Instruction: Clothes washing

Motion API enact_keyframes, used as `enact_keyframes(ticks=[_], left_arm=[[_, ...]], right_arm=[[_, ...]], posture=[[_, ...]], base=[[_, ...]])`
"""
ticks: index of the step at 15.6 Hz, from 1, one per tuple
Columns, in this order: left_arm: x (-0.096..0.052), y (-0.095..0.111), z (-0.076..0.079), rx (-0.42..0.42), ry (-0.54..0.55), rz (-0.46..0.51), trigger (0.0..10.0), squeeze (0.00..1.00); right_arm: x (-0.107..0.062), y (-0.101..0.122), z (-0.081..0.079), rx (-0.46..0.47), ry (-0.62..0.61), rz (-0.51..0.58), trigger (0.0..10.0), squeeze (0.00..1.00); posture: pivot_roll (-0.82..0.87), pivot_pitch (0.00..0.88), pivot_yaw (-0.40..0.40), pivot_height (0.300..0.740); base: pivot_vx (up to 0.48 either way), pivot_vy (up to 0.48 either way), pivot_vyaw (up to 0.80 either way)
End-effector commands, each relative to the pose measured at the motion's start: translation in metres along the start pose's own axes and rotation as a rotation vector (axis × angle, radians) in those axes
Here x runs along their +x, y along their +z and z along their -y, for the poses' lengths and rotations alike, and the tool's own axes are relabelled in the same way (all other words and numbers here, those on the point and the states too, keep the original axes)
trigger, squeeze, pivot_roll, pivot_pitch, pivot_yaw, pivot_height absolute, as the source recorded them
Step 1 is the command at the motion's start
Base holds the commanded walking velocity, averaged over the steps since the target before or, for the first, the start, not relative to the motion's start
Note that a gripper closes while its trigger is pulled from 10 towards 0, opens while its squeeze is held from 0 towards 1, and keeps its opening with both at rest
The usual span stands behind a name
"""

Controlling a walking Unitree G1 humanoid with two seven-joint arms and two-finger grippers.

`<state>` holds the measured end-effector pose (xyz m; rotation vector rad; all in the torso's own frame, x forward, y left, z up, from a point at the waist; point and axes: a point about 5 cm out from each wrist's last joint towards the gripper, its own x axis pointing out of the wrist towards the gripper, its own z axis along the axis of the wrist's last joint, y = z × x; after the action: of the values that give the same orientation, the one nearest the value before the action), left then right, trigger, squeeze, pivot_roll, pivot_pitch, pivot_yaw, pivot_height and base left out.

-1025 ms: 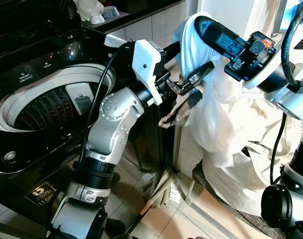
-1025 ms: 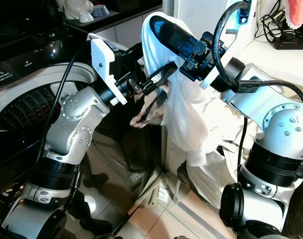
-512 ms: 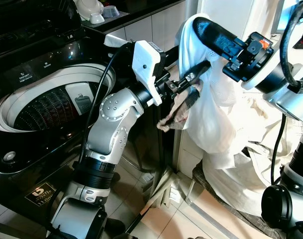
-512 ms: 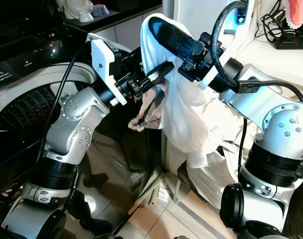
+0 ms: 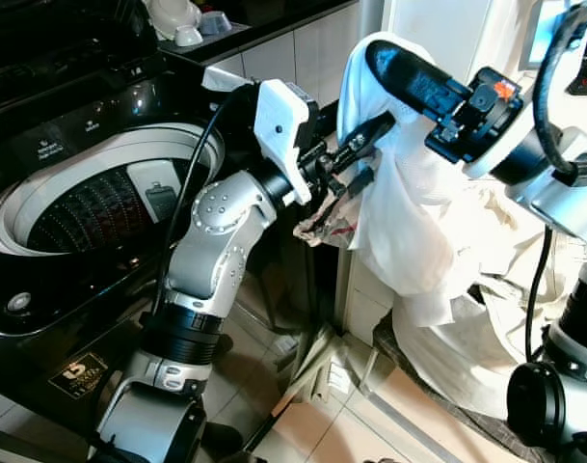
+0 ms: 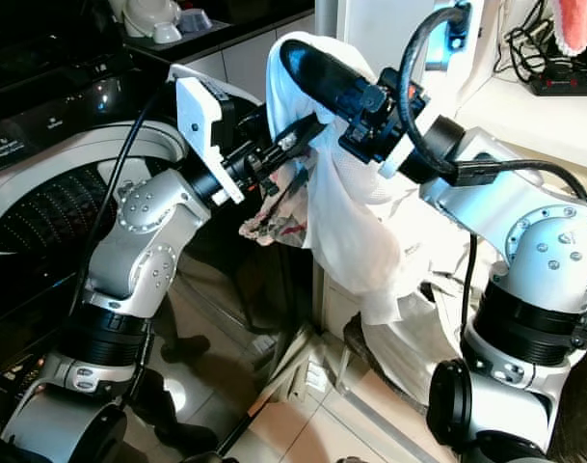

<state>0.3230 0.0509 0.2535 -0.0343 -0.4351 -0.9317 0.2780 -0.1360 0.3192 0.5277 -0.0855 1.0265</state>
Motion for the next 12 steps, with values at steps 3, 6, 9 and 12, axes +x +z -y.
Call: enact_keyframes(ticks=[3, 6, 9, 12], left_arm=[[-0.002, 0.001, -0.008, 0.017, 0.04, -0.016, 0.0, 0.0], [-0.002, 0.0, -0.01, 0.021, 0.052, -0.02, 0.0, 0.0], [-0.003, 0.002, -0.023, 0.063, 0.162, -0.014, 0.0, 0.0], [-0.008, 0.012, -0.052, 0.131, 0.37, 0.009, 0.0, 0.0]], right_arm=[[0.002, 0.002, -0.01, -0.024, 0.045, 0.004, 0.0, 0.0], [0.002, 0.002, -0.01, -0.026, 0.042, 0.003, 0.0, 0.0], [0.002, 0.001, -0.01, -0.028, 0.037, 0.003, 0.0, 0.0], [0.001, 0.001, -0.01, -0.028, 0.035, 0.004, 10.0, 1.0]], posture=[[-0.12, 0.0, 0.076, 0.74], [-0.12, 0.0, 0.076, 0.74], [-0.12, 0.0, 0.08, 0.74], [-0.12, 0.0, 0.084, 0.74]], base=[[0.0, 0.0, 0.0], [0.0, 0.0, 0.0], [0.0, 0.0, 0.0], [0.0, 0.0, 0.0]])
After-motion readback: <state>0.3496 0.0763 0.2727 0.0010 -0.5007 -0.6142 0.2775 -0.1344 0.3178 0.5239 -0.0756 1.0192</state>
